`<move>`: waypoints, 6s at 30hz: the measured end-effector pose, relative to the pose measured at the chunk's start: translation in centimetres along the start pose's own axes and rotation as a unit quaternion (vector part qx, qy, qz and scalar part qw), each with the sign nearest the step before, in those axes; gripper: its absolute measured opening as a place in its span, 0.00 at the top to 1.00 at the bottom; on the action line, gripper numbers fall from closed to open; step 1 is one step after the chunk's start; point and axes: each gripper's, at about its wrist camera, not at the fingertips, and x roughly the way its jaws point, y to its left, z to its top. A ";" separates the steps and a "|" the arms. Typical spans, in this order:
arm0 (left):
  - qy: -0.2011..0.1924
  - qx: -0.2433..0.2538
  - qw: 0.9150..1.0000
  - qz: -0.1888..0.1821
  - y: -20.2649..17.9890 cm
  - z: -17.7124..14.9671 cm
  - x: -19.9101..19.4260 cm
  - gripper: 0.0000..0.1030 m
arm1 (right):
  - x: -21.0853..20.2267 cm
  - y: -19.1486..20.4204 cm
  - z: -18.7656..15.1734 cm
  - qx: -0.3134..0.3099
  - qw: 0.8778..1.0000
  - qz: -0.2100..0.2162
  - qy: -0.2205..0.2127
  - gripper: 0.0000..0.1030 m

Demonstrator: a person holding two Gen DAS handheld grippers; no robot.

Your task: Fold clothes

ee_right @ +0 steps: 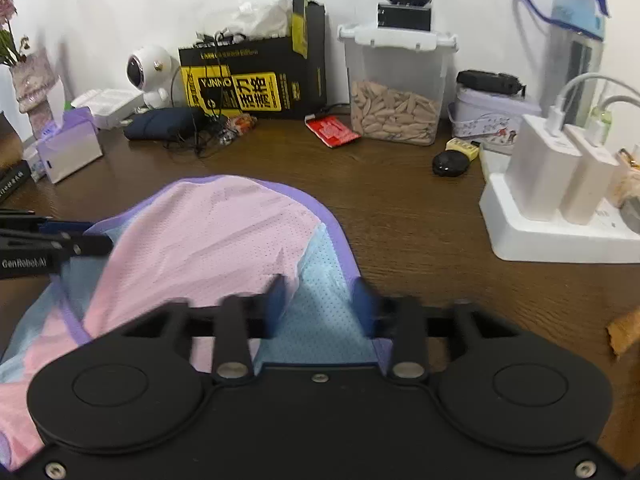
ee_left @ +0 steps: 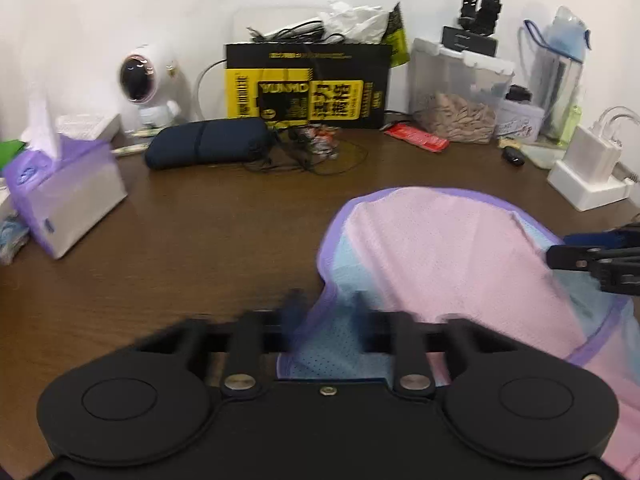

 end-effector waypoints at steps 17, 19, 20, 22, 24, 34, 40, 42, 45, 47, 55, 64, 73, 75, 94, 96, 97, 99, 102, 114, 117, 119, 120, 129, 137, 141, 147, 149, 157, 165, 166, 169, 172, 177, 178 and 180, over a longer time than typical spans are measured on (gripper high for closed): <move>-0.031 0.020 0.997 0.074 0.4 -1.1 -0.5 0.43 | 3.0 1.5 4.9 -0.058 0.998 0.017 -0.026 0.46; -0.024 0.011 0.997 0.071 0.6 -1.2 -0.4 0.43 | 5.3 2.3 6.4 -0.080 0.997 0.004 -0.010 0.47; -0.023 0.003 0.997 0.074 0.8 -1.2 -0.5 0.43 | 6.3 2.5 6.9 -0.083 0.997 0.001 -0.001 0.51; -0.024 -0.008 0.997 0.076 1.0 -1.0 -0.7 0.43 | 7.7 2.3 7.3 -0.069 0.997 0.017 0.021 0.94; -0.028 -0.013 0.997 0.070 1.1 -0.8 -0.9 0.43 | 8.3 2.2 7.3 -0.066 0.998 0.010 0.013 0.98; -0.095 0.012 0.993 0.068 -0.9 -1.8 -10.1 0.37 | 0.9 1.7 7.2 -0.026 0.997 -0.024 -0.062 0.73; -0.111 -0.007 0.993 0.032 -2.1 -8.4 -19.8 0.31 | -14.5 4.7 -1.5 -0.045 0.995 0.034 -0.085 0.28; -0.097 0.007 0.995 0.031 -3.1 -11.8 -21.5 0.30 | -17.7 5.9 -4.9 -0.057 0.994 0.053 -0.081 0.28; -0.072 0.025 0.996 0.045 -4.8 -16.9 -23.1 0.30 | -23.4 7.7 -12.3 -0.076 0.991 0.080 -0.076 0.28; -0.056 0.013 0.998 0.038 -5.1 -18.5 -23.5 0.30 | -26.4 8.5 -16.7 -0.086 0.990 0.082 -0.081 0.28; -0.016 -0.058 0.998 0.007 -4.9 -21.9 -23.8 0.39 | -29.8 10.4 -25.0 -0.081 0.988 0.105 -0.081 0.39; -0.031 -0.036 0.999 0.022 -7.1 -24.5 -25.6 0.88 | -28.9 9.3 -26.5 -0.076 0.994 0.070 -0.036 0.77; -0.031 -0.038 0.999 0.022 -7.6 -27.0 -28.6 0.67 | -31.7 9.6 -27.9 -0.106 0.992 0.065 -0.010 0.72; -0.037 -0.036 0.998 0.040 -7.3 -27.8 -30.0 0.35 | -33.3 10.1 -26.7 -0.103 0.991 0.074 -0.034 0.69; 0.011 -0.123 0.992 -0.035 -6.4 -26.9 -29.2 0.63 | -9.3 22.2 -0.8 -0.163 0.981 0.109 0.004 0.38; 0.017 -0.132 0.990 -0.045 -6.3 -26.8 -28.9 0.74 | -5.3 22.8 0.1 -0.168 0.980 0.096 0.035 0.52; 0.020 -0.135 0.989 -0.053 -6.1 -26.8 -28.8 0.77 | -3.4 23.0 0.2 -0.169 0.981 0.083 0.050 0.57; 0.020 -0.137 0.989 -0.059 -6.0 -27.0 -28.7 0.83 | -1.4 22.6 0.4 -0.165 0.980 0.080 0.071 0.64; 0.021 -0.141 0.987 -0.068 -5.9 -27.2 -28.5 0.93 | 0.3 22.6 0.0 -0.169 0.979 0.077 0.082 0.96; -0.022 -0.088 0.988 -0.122 -9.0 -25.6 -30.1 0.96 | -4.7 16.8 2.8 -0.132 0.989 0.069 -0.011 0.96; -0.031 -0.066 0.988 -0.135 -10.7 -25.2 -29.6 0.96 | -5.4 12.9 3.0 -0.103 0.993 0.057 -0.009 0.96; -0.026 -0.055 0.989 -0.137 -12.2 -25.2 -28.4 0.96 | -4.9 10.7 2.5 -0.086 0.995 0.046 0.005 0.96; -0.023 -0.048 0.988 -0.148 -13.1 -25.3 -27.6 0.95 | -4.3 9.5 1.9 -0.078 0.996 0.037 0.015 0.96; -0.095 -0.019 0.984 -0.147 -9.8 -25.9 -32.1 0.38 | -3.6 5.7 1.6 -0.058 0.997 0.051 -0.021 0.33; -0.008 -0.094 0.993 -0.076 -6.2 -24.2 -26.2 0.38 | 2.1 8.6 5.9 -0.102 0.991 0.081 0.029 0.34; 0.007 -0.093 0.991 -0.092 -6.5 -23.9 -25.0 0.73 | 5.4 9.5 5.9 -0.102 0.988 0.096 0.068 0.71; 0.014 -0.068 0.993 -0.098 -7.6 -24.5 -25.3 0.99 | 7.0 9.1 6.1 -0.053 0.990 0.122 0.046 0.96; 0.008 -0.075 0.993 -0.091 -7.2 -24.2 -25.5 0.99 | 6.9 8.6 6.0 -0.026 0.990 0.135 0.032 0.96; -0.005 -0.111 0.993 -0.037 -5.1 -24.3 -26.1 0.99 | 9.6 9.2 6.9 -0.022 0.996 0.089 0.022 0.96; -0.054 -0.141 0.988 0.029 -4.2 -25.7 -28.9 0.59 | 6.2 9.4 7.7 -0.045 0.998 0.031 0.017 0.38; -0.066 -0.145 0.987 0.026 -4.1 -25.9 -29.7 0.58 | 4.6 9.2 7.9 -0.046 0.999 0.028 0.008 0.31; -0.099 -0.106 0.989 -0.006 -5.5 -25.2 -31.6 0.57 | -1.2 8.2 8.5 -0.050 0.998 0.022 -0.023 0.31; -0.126 -0.049 0.990 -0.050 -8.4 -23.8 -32.8 0.57 | -6.8 7.3 8.5 -0.057 0.998 0.010 -0.040 0.26; -0.100 0.062 0.989 -0.092 -14.6 -23.9 -31.8 0.57 | -13.6 4.7 6.5 -0.070 0.997 -0.001 -0.038 0.23; -0.087 0.089 0.987 -0.098 -16.3 -24.2 -31.3 0.57 | -14.3 4.1 5.8 -0.072 0.997 -0.004 -0.032 0.23; -0.078 0.109 0.985 -0.107 -17.5 -24.6 -30.8 0.57 | -14.7 3.0 4.4 -0.072 0.997 -0.012 -0.020 0.23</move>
